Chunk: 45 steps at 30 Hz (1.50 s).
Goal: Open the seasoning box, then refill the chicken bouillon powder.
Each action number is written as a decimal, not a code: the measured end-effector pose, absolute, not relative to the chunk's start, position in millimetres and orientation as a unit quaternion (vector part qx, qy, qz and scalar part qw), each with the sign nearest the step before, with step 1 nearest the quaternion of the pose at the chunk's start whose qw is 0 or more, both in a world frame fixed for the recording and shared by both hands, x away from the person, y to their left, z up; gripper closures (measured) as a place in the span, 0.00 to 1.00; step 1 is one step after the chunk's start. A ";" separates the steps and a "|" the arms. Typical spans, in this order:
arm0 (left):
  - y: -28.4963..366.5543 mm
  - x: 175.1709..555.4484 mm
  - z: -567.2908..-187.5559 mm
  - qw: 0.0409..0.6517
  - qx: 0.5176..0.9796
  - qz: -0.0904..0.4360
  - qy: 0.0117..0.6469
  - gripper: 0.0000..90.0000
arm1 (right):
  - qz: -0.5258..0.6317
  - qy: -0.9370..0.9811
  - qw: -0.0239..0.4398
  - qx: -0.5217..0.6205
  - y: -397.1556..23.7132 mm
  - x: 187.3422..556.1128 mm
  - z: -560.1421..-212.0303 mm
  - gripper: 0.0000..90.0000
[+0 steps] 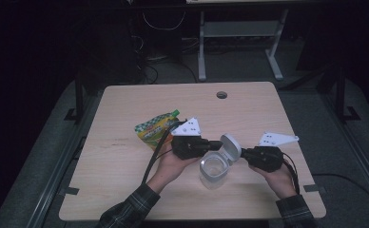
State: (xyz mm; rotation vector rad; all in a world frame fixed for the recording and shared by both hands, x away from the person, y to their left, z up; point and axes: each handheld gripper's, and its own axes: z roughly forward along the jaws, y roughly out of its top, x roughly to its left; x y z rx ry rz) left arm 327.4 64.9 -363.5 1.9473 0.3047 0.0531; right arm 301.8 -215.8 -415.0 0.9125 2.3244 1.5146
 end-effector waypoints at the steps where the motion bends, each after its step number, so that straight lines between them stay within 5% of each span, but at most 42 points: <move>1: 66.0 327.1 -363.6 0.553 0.823 0.022 0.130 1.00 | 0.514 0.791 0.113 0.312 -217.3 301.4 -415.3 1.00; 45: 148.9 303.7 -375.4 0.518 0.832 0.024 0.194 0.87 | 0.507 0.780 0.115 0.348 -245.0 260.7 -425.4 0.81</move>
